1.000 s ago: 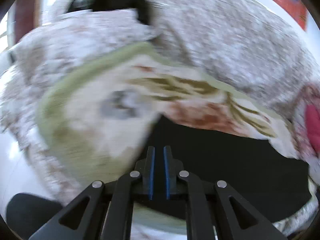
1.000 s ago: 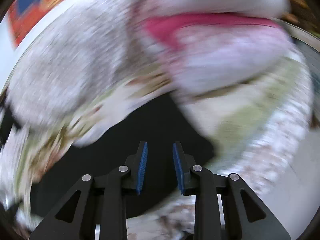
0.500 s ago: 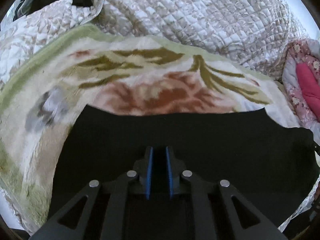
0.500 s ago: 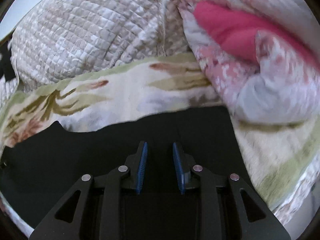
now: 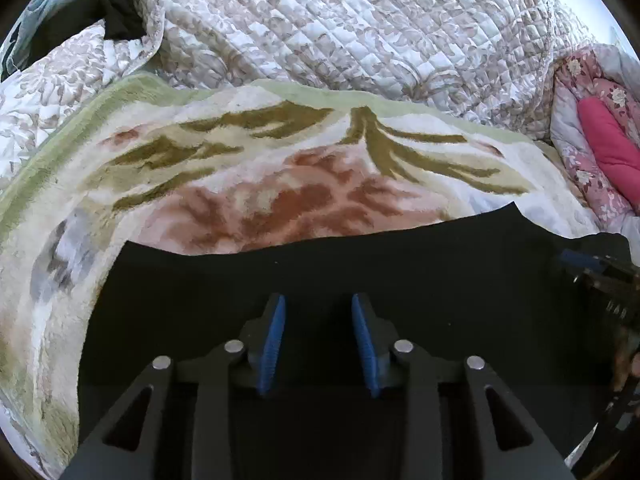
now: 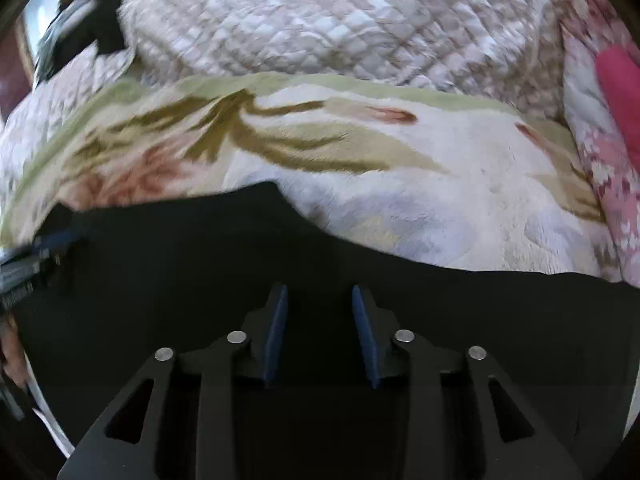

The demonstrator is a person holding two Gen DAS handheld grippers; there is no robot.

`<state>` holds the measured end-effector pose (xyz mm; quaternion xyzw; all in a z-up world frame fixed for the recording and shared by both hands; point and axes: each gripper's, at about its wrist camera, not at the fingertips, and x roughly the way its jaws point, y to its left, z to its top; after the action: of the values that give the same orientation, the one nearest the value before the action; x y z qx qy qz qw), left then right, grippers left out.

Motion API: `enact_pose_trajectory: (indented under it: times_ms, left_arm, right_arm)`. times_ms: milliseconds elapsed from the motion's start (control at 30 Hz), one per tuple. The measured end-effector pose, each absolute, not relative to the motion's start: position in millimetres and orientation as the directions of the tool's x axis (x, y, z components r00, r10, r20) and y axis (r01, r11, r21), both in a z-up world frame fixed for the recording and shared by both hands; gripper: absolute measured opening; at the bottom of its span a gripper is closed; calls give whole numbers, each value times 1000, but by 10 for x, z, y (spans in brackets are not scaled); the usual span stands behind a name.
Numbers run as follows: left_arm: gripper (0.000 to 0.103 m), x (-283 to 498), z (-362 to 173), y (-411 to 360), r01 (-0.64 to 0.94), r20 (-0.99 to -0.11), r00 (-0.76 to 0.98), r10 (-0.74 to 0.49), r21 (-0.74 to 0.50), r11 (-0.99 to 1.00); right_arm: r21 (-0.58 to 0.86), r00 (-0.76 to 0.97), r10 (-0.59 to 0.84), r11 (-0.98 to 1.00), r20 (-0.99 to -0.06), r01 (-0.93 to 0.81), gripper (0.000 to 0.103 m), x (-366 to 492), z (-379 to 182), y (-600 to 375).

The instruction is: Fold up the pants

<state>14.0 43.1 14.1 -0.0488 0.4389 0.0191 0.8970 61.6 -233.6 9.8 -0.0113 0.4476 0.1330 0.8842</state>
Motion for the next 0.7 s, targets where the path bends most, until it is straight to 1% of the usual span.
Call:
enact_pose_trajectory:
  times_ms: [33, 100, 233, 300, 333, 367, 400, 433, 500, 533, 700]
  left_arm:
    - [38, 135, 150, 441, -79, -789, 614, -9, -73, 994]
    - [38, 105, 186, 463, -88, -783, 622, 4, -65, 994]
    - [38, 29, 278, 489, -99, -756, 654, 34, -42, 994]
    - [38, 23, 273, 513, -107, -756, 653, 43, -36, 994]
    - [38, 29, 248, 534, -114, -762, 645, 48, -34, 993]
    - [38, 46, 205, 555, -123, -774, 631, 51, -36, 992]
    - [38, 62, 160, 581, -134, -785, 617, 53, -38, 990]
    - [38, 65, 125, 600, -145, -791, 610, 57, -40, 989]
    - [39, 43, 123, 625, -161, -785, 615, 72, -35, 986]
    - [39, 25, 142, 631, -182, -766, 635, 100, -23, 983]
    - [39, -203, 253, 584, -162, -733, 677, 68, -58, 985]
  right_arm:
    - [117, 590, 231, 967, -774, -225, 36, 578, 148, -2420]
    - [96, 637, 192, 978, -747, -184, 37, 496, 225, -2536]
    - [40, 708, 44, 999, -704, -22, 38, 322, 341, -2948]
    - [10, 699, -49, 997, -713, 80, 44, 300, 313, -3168]
    - [-1, 683, -87, 992, -725, 125, 44, 305, 281, -3265]
    - [16, 675, -95, 988, -731, 157, 44, 299, 257, -3370]
    - [57, 682, -71, 985, -728, 164, 44, 279, 267, -3451]
    - [62, 685, -69, 984, -725, 164, 44, 268, 286, -3466]
    - [23, 698, -92, 988, -710, 153, 44, 218, 340, -3406]
    - [21, 707, -75, 992, -703, 126, 44, 181, 368, -3344]
    - [66, 722, 72, 997, -689, -37, 44, 0, 362, -2930]
